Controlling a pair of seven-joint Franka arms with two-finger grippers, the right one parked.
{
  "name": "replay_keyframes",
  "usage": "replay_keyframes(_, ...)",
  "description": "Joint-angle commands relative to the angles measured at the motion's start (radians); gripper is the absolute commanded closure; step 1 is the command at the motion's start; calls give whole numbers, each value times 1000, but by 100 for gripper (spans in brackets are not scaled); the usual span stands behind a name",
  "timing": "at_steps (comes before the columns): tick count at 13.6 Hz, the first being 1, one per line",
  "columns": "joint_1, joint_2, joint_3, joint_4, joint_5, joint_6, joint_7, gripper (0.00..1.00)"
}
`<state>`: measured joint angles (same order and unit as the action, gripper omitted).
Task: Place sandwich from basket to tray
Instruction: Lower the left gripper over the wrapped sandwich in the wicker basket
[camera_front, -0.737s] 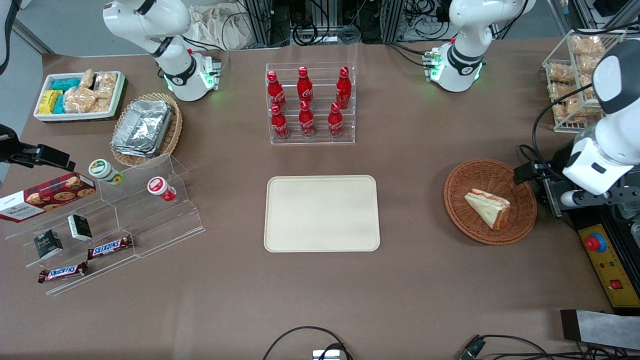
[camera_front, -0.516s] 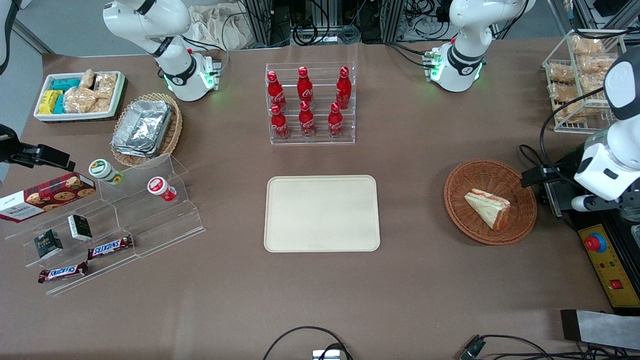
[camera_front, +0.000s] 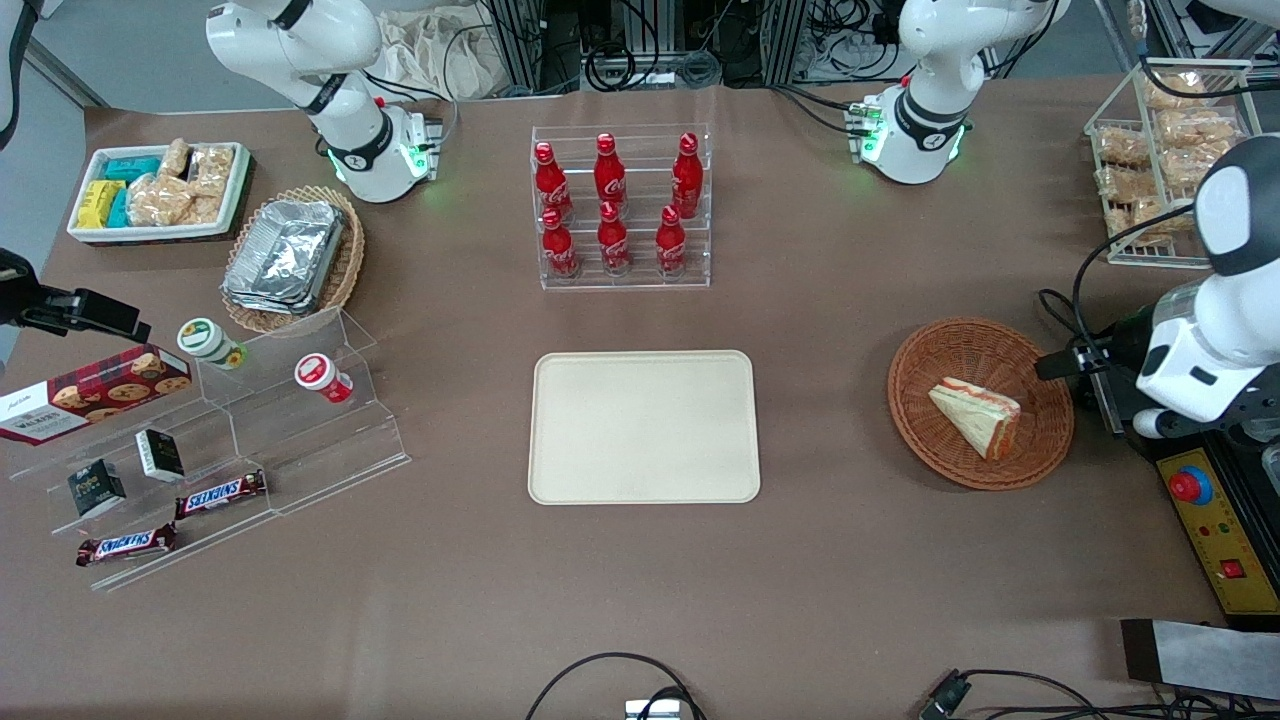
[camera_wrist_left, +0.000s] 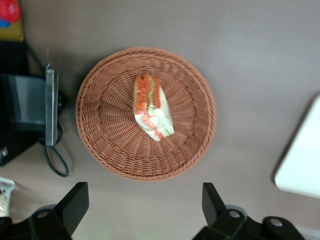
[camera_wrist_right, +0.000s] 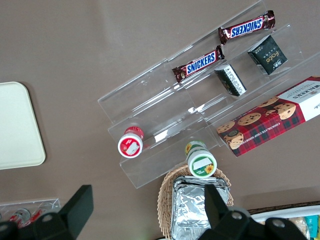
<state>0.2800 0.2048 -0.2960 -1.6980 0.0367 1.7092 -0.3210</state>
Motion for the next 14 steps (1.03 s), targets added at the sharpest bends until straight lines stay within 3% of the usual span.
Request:
replay_keyframes(1, 4, -10, -6, -138, 28, 174, -98, 0)
replay_keyframes(6, 13, 16, -2, -322, 28, 467, -145, 0)
replay_keyframes(14, 13, 122, 49, -368, 28, 604, -171, 0)
